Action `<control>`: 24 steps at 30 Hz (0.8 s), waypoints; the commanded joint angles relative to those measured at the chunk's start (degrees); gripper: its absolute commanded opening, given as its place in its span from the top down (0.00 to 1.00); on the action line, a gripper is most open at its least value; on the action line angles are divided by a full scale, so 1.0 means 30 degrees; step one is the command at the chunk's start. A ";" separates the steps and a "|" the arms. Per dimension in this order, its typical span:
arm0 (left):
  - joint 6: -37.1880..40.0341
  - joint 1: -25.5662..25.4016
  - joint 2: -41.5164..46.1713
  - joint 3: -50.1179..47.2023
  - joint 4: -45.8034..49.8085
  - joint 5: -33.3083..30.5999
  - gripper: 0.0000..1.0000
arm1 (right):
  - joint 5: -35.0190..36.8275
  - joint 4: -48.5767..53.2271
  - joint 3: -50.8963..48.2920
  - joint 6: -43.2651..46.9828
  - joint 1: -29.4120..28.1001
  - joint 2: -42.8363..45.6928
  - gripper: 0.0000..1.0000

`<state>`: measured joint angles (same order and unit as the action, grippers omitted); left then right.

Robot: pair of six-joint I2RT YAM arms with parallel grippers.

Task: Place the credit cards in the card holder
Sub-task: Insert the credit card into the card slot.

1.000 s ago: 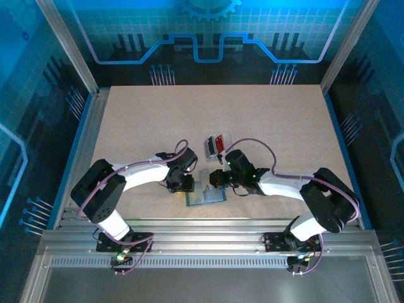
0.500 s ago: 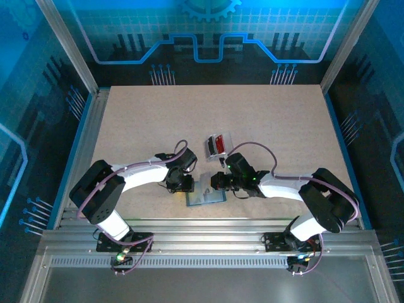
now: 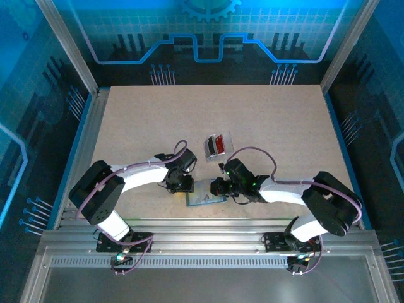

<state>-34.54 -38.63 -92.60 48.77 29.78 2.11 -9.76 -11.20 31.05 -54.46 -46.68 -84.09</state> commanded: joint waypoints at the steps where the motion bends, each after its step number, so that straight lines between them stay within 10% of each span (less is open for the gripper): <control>1: -0.0264 -0.0130 -0.1090 -0.1156 -0.0314 -0.0037 0.61 | 0.0331 0.1227 0.0017 0.0235 -0.0305 -0.0125 1.00; 24: -0.0339 -0.0108 -0.1035 -0.1567 -0.0705 0.0088 0.61 | -0.0381 0.5681 0.2008 0.1908 -0.0076 -0.0608 1.00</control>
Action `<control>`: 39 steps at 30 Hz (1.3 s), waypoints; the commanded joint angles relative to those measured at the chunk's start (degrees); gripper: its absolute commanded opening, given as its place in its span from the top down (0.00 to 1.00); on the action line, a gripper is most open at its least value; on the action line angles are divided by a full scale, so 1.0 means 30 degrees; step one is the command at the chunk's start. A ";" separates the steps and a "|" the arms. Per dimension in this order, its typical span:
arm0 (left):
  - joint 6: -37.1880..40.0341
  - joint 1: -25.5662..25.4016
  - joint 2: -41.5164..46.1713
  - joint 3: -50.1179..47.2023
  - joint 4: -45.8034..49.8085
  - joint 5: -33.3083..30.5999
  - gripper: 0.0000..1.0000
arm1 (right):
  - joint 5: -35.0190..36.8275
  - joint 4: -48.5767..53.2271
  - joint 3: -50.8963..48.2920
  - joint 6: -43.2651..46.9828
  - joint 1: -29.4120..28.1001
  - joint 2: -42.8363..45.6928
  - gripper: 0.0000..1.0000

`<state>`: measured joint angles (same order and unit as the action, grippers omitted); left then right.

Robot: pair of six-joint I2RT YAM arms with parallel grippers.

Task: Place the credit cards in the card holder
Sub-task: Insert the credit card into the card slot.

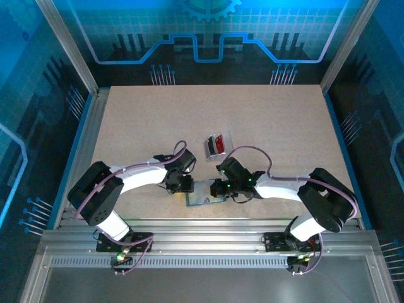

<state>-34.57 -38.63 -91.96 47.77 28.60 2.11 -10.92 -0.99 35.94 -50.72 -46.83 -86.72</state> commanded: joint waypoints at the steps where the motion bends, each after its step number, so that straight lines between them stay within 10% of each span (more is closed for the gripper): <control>1: -0.0340 -0.0130 -0.1250 -0.1244 -0.0334 0.0073 0.62 | -0.0128 0.2596 0.0517 0.0769 0.0091 0.0254 1.00; 39: -0.0343 -0.0130 -0.1221 -0.1347 -0.0363 0.0149 0.62 | -0.1449 0.4279 0.2404 0.1831 0.0695 -0.1297 1.00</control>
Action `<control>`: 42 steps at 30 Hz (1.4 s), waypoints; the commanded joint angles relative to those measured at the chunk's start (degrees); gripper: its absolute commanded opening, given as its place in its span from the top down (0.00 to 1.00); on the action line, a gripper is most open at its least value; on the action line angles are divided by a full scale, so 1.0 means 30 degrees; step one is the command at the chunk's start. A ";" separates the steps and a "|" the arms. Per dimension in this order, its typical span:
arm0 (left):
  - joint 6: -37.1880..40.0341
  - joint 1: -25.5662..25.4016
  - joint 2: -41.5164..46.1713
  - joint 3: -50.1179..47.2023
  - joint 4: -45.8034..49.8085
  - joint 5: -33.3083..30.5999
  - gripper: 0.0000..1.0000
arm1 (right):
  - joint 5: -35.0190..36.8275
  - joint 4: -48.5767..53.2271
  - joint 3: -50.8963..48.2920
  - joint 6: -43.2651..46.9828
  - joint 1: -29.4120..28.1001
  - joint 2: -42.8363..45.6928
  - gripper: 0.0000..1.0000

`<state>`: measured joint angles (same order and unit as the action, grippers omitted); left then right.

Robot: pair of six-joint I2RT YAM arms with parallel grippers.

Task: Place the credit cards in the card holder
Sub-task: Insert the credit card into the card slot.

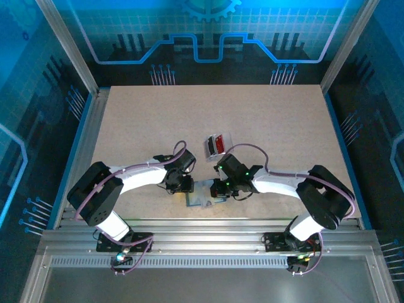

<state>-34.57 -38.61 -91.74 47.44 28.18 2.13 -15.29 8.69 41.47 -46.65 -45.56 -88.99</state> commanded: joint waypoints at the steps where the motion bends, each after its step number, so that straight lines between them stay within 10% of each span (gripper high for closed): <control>1: -0.0347 -0.0122 -0.1266 -0.1252 -0.0225 0.0139 0.62 | -0.0007 0.1059 0.0722 0.0516 0.0330 -0.0680 1.00; 33: -0.0844 -0.0167 -0.0415 -0.1418 -0.0899 0.1509 0.61 | -0.0612 -0.1119 0.2393 -0.0576 -0.1065 -0.2875 1.00; 42: -0.1090 -0.0138 -0.0197 -0.1223 -0.0753 0.1602 0.61 | 0.0141 0.0235 0.2531 -0.0067 -0.1016 -0.1873 0.85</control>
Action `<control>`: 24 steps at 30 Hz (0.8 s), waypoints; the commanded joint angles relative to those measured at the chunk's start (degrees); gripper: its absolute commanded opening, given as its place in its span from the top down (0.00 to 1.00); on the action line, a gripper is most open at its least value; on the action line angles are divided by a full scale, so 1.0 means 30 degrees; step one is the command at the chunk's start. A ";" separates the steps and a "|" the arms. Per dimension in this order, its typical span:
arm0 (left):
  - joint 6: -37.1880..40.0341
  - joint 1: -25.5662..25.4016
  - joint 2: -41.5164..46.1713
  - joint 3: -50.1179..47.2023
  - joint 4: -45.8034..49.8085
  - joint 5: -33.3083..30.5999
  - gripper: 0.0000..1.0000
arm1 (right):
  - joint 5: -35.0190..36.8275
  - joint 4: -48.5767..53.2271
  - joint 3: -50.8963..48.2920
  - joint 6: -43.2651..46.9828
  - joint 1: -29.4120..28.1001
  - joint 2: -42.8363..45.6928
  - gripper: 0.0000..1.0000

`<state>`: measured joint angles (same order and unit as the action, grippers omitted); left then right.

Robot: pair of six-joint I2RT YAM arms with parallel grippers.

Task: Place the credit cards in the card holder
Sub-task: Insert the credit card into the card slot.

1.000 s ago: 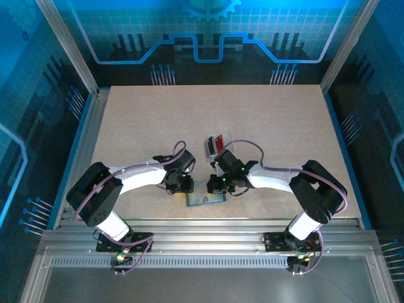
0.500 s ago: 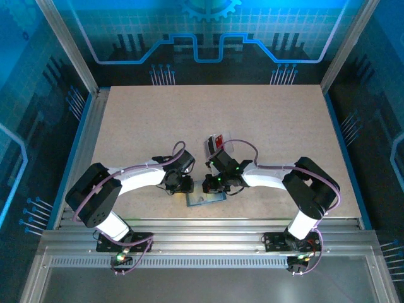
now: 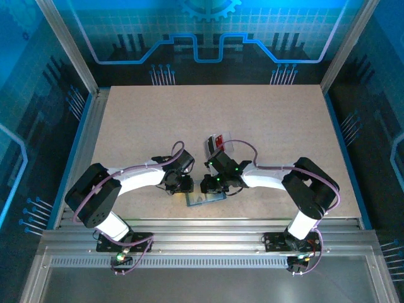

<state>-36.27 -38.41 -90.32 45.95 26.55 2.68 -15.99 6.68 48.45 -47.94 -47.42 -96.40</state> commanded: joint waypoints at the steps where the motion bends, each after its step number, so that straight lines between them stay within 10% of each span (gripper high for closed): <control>1: -0.0551 -0.0202 -0.0628 -0.0700 -0.0162 0.1422 0.61 | 0.0623 0.1359 0.0359 0.0563 -0.0434 0.0744 0.84; 11: -0.0654 0.0692 0.0345 -0.0873 -0.0264 0.2599 0.60 | 0.1212 0.3595 0.1560 0.1711 -0.0561 0.0983 0.70; 24: -0.1003 0.1964 0.2764 -0.2076 -0.0907 0.4555 0.75 | 0.2216 0.4523 0.2493 0.1918 -0.0563 -0.0076 0.95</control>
<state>-38.63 -33.32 -84.33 40.60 23.68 13.56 -10.85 17.58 54.39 -42.57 -48.21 -95.26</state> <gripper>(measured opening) 0.264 0.067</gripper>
